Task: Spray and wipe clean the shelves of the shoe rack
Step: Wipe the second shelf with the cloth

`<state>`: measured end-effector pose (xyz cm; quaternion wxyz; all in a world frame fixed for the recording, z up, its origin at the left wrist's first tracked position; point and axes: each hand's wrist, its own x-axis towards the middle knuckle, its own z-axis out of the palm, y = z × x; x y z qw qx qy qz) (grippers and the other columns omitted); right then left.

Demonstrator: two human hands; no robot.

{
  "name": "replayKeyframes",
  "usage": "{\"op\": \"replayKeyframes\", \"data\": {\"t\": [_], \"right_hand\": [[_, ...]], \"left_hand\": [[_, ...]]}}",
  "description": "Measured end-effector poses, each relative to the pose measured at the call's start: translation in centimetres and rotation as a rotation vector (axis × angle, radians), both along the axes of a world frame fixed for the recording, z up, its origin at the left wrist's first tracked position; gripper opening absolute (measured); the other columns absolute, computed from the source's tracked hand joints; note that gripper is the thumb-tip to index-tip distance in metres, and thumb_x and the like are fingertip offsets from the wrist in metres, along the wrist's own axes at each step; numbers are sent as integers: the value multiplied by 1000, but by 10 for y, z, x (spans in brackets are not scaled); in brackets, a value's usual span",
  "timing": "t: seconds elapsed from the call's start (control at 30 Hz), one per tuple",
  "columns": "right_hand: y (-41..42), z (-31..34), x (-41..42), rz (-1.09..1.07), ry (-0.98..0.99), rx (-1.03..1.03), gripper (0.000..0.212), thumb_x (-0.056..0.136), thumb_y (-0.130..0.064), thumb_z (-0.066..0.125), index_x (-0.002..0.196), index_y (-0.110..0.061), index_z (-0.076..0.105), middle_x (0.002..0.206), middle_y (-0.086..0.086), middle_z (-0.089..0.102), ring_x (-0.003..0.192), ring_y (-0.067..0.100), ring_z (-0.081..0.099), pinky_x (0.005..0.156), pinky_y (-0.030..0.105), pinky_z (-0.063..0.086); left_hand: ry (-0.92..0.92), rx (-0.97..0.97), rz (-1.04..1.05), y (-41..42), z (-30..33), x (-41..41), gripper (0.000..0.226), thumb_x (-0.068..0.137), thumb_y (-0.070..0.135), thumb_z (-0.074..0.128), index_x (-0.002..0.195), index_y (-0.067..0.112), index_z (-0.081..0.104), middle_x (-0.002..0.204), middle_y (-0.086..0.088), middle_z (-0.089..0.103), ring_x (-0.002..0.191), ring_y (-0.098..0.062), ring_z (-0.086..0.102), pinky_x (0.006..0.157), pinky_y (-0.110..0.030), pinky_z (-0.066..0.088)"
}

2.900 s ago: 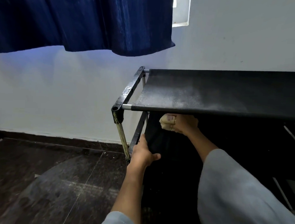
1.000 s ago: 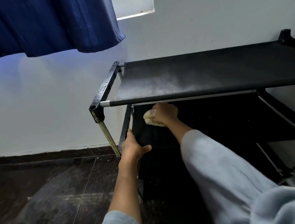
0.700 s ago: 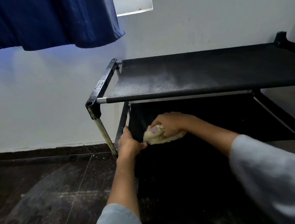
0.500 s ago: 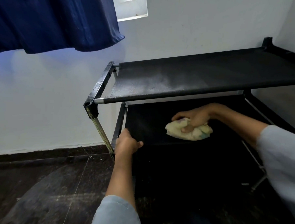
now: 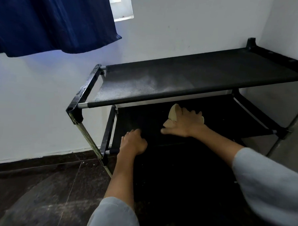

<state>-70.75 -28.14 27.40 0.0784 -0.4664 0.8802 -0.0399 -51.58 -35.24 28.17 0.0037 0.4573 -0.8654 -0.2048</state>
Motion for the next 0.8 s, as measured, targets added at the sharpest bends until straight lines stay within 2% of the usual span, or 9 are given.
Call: {"op": "replayKeyframes", "data": {"t": [0.07, 0.17, 0.23, 0.3, 0.4, 0.5, 0.57, 0.7, 0.8], "right_hand": [[-1, -18, 2, -21, 116, -48, 116, 61, -85, 54, 150, -26, 9, 141, 12, 40, 119, 39, 47, 96, 54, 37], [-8, -29, -13, -58, 132, -107, 85, 80, -70, 51, 149, -35, 16, 138, 12, 40, 113, 37, 49, 90, 48, 42], [-21, -23, -23, -112, 67, -96, 69, 87, -62, 49, 147, -35, 28, 138, 11, 39, 114, 37, 49, 90, 46, 42], [-31, -11, -25, -143, 23, -88, 55, 88, -57, 51, 135, -29, 46, 132, 10, 46, 111, 35, 52, 88, 43, 44], [-29, 4, -19, 47, -10, -87, 45, 83, -58, 57, 115, -28, 63, 115, 2, 60, 96, 23, 58, 72, 29, 44], [-3, 8, -12, 382, -190, 33, 48, 78, -61, 63, 122, -43, 58, 110, -10, 60, 100, 15, 59, 74, 28, 42], [10, 7, -8, 487, -241, 77, 58, 77, -56, 67, 131, -48, 48, 116, -14, 53, 106, 12, 55, 80, 31, 45], [11, -3, -10, 369, -198, -7, 88, 75, -54, 70, 147, -45, 21, 144, -8, 45, 125, 20, 49, 96, 38, 42], [-7, -10, -8, 255, -121, -113, 82, 75, -51, 71, 145, -33, 32, 141, -4, 49, 124, 22, 50, 92, 36, 41]], "left_hand": [[-56, 42, -51, 4, -6, -5, 65, 94, 49, 43, 146, 12, 29, 153, -13, 27, 142, -29, 21, 116, -47, 13], [-160, 83, -103, 11, -18, -9, 90, 87, 70, 31, 152, 14, 2, 159, -10, -6, 146, -25, -8, 116, -46, -4], [-173, 52, -105, 12, -23, -11, 96, 85, 74, 27, 151, 11, -4, 158, -9, -14, 145, -24, -13, 116, -44, -6], [-166, 38, -102, 11, -22, -12, 102, 83, 76, 29, 150, 8, -7, 157, -10, -17, 145, -24, -14, 117, -42, -5], [-195, 66, -83, 14, -22, -10, 111, 78, 79, 35, 149, 4, -9, 156, -13, -18, 145, -26, -15, 117, -40, -3], [-196, 37, -85, 16, -24, -9, 112, 78, 79, 35, 149, 3, -6, 157, -14, -14, 145, -28, -14, 117, -40, -2], [-196, 32, -82, 16, -23, -10, 113, 77, 79, 36, 149, 3, -6, 157, -15, -13, 145, -28, -13, 117, -39, -1], [-211, 49, -75, 15, -25, -11, 113, 76, 80, 36, 149, 3, -6, 157, -14, -13, 145, -28, -13, 117, -39, -1], [-221, 78, -81, 10, -26, -14, 113, 77, 80, 35, 148, 3, -7, 157, -14, -14, 145, -28, -14, 117, -39, -1]]}}
